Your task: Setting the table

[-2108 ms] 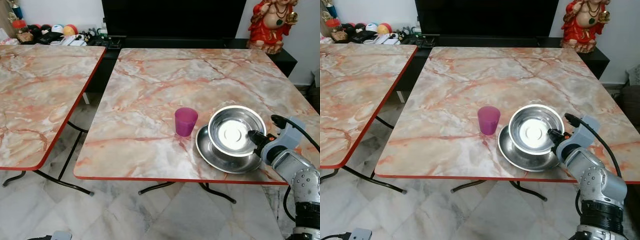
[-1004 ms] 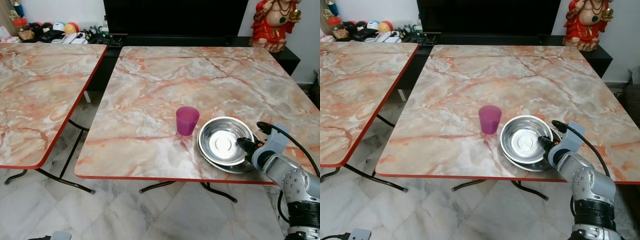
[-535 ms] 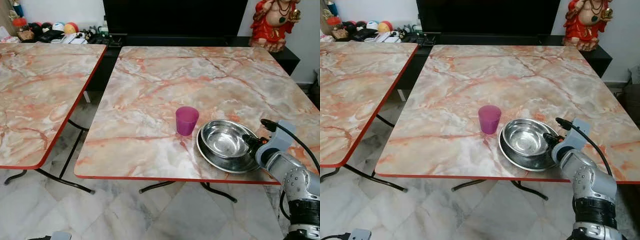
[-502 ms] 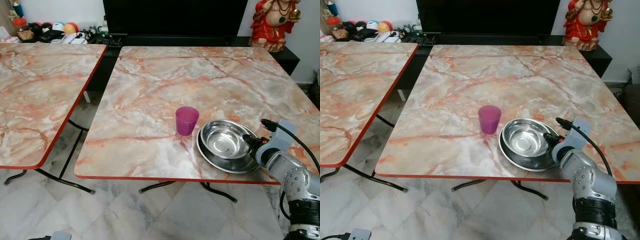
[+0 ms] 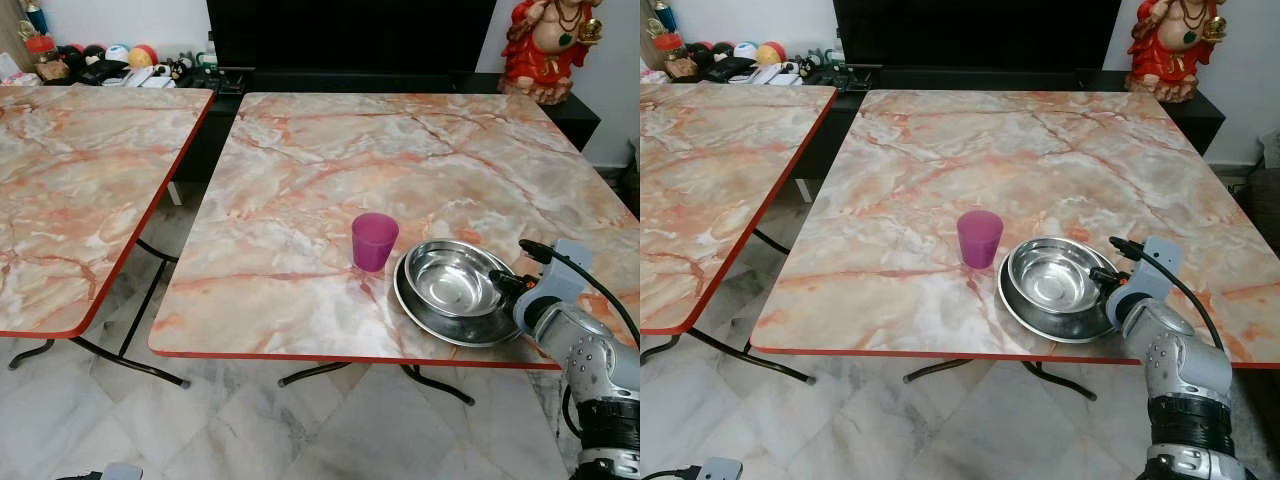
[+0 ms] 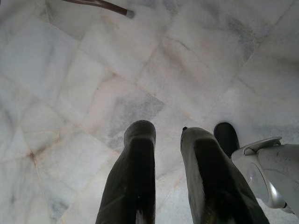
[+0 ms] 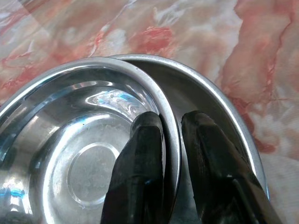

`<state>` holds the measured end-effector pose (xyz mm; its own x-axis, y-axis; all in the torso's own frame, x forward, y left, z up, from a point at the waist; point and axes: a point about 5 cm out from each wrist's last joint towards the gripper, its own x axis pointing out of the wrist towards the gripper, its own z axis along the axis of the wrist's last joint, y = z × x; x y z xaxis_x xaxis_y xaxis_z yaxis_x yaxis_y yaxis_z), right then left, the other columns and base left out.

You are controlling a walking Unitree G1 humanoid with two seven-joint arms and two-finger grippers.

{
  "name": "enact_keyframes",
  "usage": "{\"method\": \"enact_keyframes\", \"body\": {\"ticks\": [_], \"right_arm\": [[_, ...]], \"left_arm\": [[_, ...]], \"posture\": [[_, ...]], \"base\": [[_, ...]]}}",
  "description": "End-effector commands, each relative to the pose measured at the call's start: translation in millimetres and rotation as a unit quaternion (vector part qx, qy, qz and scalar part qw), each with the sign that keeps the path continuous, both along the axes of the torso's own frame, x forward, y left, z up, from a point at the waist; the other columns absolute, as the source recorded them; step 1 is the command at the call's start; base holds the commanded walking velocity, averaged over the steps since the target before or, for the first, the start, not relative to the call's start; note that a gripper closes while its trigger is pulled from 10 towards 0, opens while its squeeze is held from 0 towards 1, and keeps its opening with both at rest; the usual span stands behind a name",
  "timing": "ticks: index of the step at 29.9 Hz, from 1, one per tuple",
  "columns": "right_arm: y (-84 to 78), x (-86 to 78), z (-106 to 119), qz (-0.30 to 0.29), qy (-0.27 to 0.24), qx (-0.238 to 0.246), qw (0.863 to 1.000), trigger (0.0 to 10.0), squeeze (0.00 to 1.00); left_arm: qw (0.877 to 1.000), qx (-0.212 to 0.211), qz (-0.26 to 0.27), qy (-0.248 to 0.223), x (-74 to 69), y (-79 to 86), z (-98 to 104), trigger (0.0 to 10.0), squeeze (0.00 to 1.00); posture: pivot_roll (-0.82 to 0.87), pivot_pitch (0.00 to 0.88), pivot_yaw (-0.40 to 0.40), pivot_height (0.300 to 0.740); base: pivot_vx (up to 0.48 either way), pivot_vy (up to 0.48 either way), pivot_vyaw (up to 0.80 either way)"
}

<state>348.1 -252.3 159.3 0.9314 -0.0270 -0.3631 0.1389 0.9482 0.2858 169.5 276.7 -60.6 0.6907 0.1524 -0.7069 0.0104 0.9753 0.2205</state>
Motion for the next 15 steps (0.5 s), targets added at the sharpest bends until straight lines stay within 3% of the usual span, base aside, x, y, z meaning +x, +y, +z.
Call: {"method": "enact_keyframes", "body": {"ticks": [1,15], "right_arm": [[-5.8,-1.3,4,-0.006,0.001,-0.014,1.000,10.0,0.00],[-5.9,0.9,15,-0.005,-0.025,-0.026,0.999,10.0,0.00]], "left_arm": [[1.000,0.000,-0.004,0.016,-8.1,0.5,-4,10.0,0.00],[1.000,0.001,-0.002,0.016,-7.4,0.7,-4,10.0,0.00]], "posture": [[-0.05,0.153,0.025,0.740],[-0.05,0.151,0.024,0.740]], "base": [[0.000,0.000,0.00],[0.000,0.000,0.00]]}}
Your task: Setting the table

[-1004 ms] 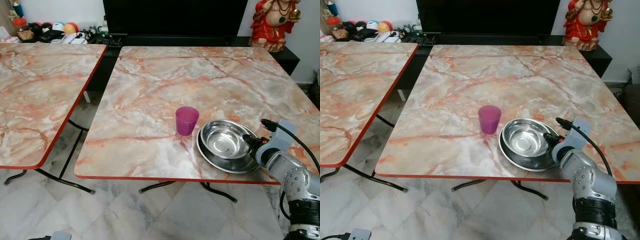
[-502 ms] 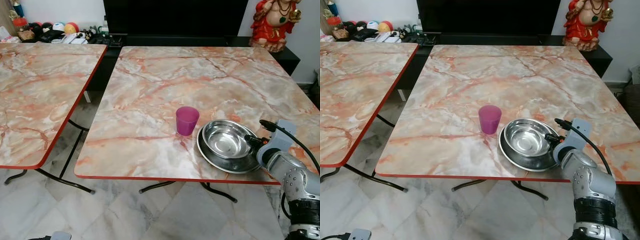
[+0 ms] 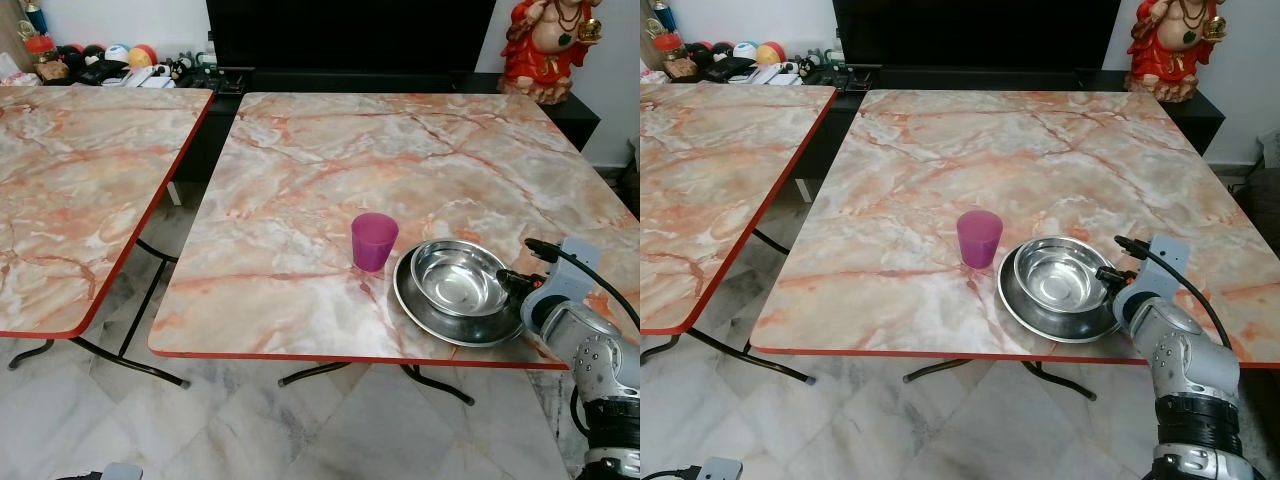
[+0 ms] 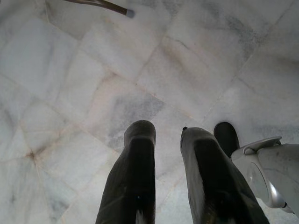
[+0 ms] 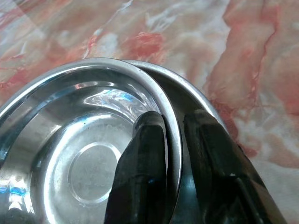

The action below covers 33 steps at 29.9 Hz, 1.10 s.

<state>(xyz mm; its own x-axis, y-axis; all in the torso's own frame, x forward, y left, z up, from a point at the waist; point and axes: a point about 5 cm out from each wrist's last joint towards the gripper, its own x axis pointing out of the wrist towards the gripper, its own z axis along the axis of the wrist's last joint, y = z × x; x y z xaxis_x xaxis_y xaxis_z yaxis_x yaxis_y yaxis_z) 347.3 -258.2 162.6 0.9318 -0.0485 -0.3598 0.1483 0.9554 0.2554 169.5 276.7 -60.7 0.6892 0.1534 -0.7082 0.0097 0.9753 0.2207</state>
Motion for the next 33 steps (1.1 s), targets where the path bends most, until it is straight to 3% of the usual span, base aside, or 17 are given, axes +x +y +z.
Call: {"method": "enact_keyframes", "body": {"ticks": [1,6,15,23,33], "right_arm": [[2.7,2.4,13,0.009,-0.031,-0.007,0.999,10.0,0.00],[18.9,2.6,13,0.044,-0.038,0.001,0.998,10.0,0.00],[15.8,0.6,21,0.020,-0.059,-0.004,0.998,10.0,0.00],[8.7,-3.8,16,-0.006,-0.045,-0.030,0.999,10.0,0.00],[22.0,-1.0,18,0.041,-0.059,-0.022,0.997,10.0,0.00]], "left_arm": [[1.000,0.001,-0.002,0.016,-7.5,0.7,-4,10.0,0.00],[1.000,0.001,-0.002,0.015,-7.2,0.2,-4,10.0,0.00],[1.000,-0.001,-0.002,0.016,-8.0,-1.4,-5,10.0,0.00],[1.000,-0.004,-0.004,0.017,-7.6,-3.5,-5,10.0,0.00],[1.000,-0.003,-0.004,0.016,-7.8,-2.2,-5,10.0,0.00]], "posture": [[-0.05,0.151,0.024,0.740],[-0.05,0.151,0.024,0.740],[-0.05,0.151,0.023,0.740],[-0.05,0.151,0.023,0.740],[-0.05,0.151,0.025,0.740]], "base": [[0.000,0.000,0.00],[0.000,0.000,0.00],[0.000,0.000,0.00],[0.000,0.000,0.00],[0.000,0.000,0.00]]}}
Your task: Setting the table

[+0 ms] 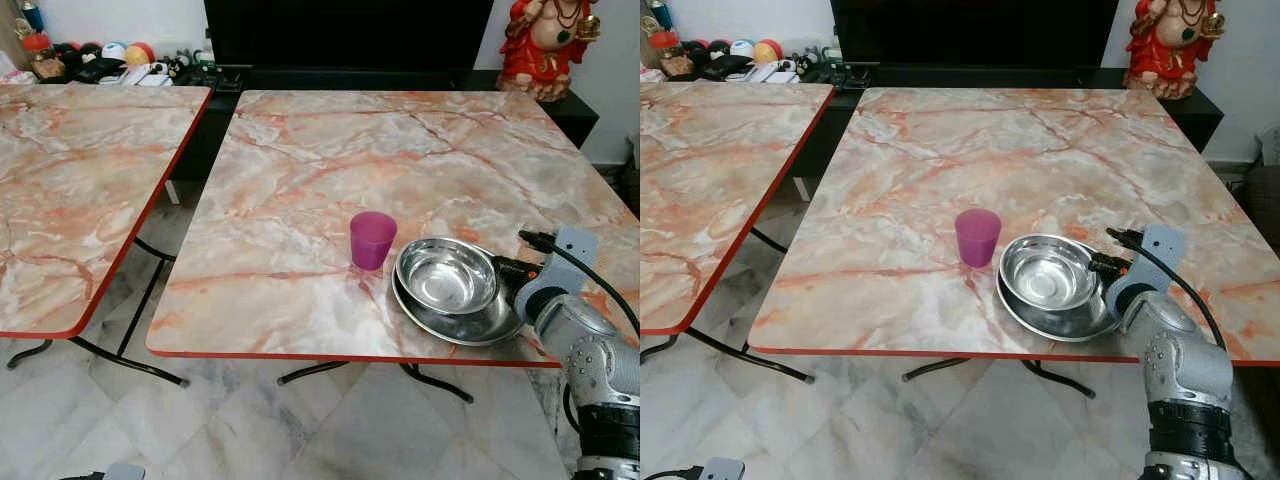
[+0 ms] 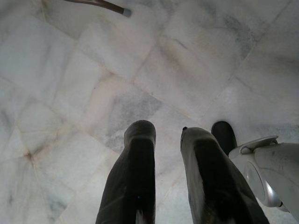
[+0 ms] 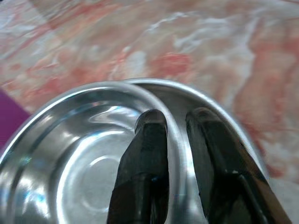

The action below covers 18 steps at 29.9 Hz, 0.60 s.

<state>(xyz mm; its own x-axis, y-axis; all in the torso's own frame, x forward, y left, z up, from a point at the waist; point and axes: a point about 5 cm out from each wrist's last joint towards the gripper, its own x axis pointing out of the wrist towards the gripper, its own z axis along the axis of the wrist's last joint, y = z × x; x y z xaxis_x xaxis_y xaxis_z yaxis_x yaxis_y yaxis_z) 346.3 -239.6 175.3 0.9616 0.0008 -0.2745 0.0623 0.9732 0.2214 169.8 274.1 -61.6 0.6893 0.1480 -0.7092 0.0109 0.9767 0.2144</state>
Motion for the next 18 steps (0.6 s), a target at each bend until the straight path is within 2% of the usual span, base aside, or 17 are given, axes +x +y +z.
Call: {"method": "enact_keyframes", "body": {"ticks": [1,12,14,18], "right_arm": [[3.7,0.2,6,0.007,-0.017,0.000,1.000,10.0,0.00],[6.7,1.2,16,0.018,-0.037,-0.012,0.999,10.0,0.00],[14.6,1.7,15,0.041,-0.038,-0.006,0.998,10.0,0.00],[19.3,1.2,12,0.055,-0.033,-0.004,0.998,10.0,0.00]], "left_arm": [[1.000,0.000,-0.003,0.016,-8.1,0.6,-4,10.0,0.00],[1.000,0.000,-0.003,0.016,-8.5,1.3,-4,10.0,0.00],[1.000,0.000,-0.004,0.017,-8.5,1.2,-4,10.0,0.00],[1.000,0.000,-0.004,0.017,-8.4,1.0,-4,10.0,0.00]], "posture": [[-0.05,0.151,0.025,0.740],[-0.05,0.155,0.026,0.740],[-0.05,0.154,0.026,0.740],[-0.05,0.154,0.026,0.740]], "base": [[0.000,0.000,0.00],[0.000,0.000,0.00],[0.000,0.000,0.00],[0.000,0.000,0.00]]}}
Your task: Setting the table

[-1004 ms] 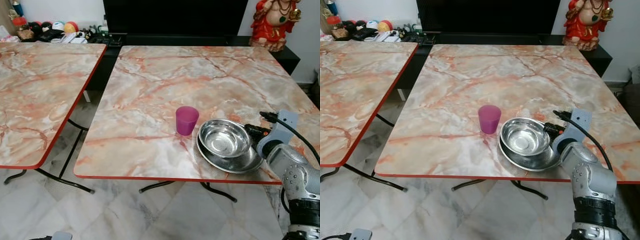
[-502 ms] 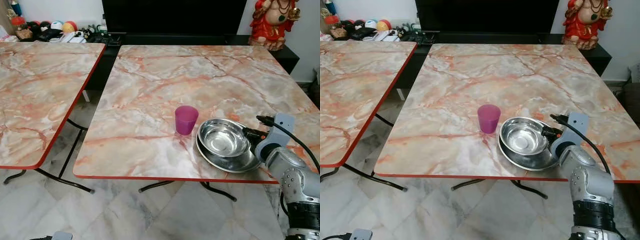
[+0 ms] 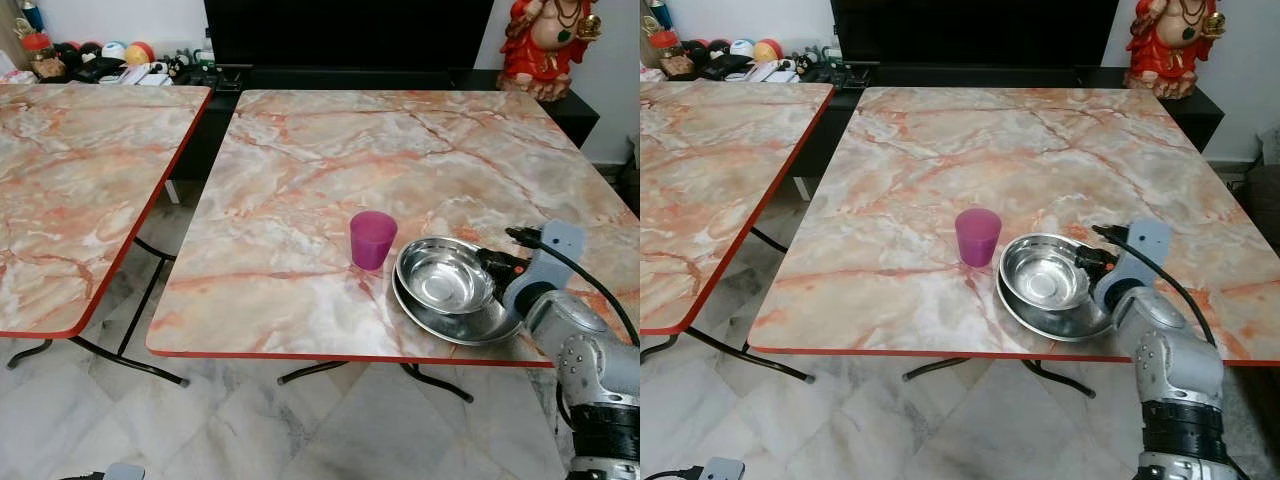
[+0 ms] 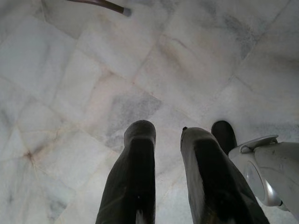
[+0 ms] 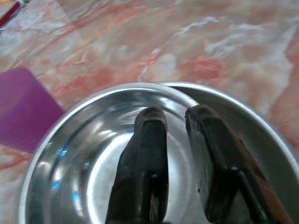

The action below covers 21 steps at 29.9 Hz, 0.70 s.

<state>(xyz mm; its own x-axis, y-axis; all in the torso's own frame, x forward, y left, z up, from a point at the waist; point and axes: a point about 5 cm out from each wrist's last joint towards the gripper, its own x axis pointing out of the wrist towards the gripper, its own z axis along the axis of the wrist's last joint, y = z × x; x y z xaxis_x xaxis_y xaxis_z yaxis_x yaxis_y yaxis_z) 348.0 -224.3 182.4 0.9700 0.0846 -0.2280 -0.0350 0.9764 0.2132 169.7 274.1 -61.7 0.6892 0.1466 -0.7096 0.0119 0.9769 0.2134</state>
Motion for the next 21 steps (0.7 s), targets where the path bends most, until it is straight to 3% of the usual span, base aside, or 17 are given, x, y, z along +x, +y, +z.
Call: {"method": "enact_keyframes", "body": {"ticks": [1,5,21], "right_arm": [[5.7,-0.6,2,0.015,-0.004,-0.001,1.000,10.0,0.00],[5.9,-0.8,-10,0.010,0.028,-0.010,1.000,10.0,0.00],[-5.7,-0.5,-17,-0.027,0.050,-0.013,0.998,10.0,0.00]], "left_arm": [[1.000,0.001,-0.003,0.016,-8.3,0.9,-4,10.0,0.00],[1.000,0.000,-0.003,0.016,-8.4,0.4,-4,10.0,0.00],[1.000,-0.001,-0.004,0.016,-8.2,0.1,-4,10.0,0.00]], "posture": [[-0.05,0.154,0.025,0.740],[-0.04,0.154,0.025,0.740],[-0.05,0.154,0.026,0.740]], "base": [[0.000,0.000,0.00],[0.000,0.000,0.00],[0.000,0.000,0.00]]}}
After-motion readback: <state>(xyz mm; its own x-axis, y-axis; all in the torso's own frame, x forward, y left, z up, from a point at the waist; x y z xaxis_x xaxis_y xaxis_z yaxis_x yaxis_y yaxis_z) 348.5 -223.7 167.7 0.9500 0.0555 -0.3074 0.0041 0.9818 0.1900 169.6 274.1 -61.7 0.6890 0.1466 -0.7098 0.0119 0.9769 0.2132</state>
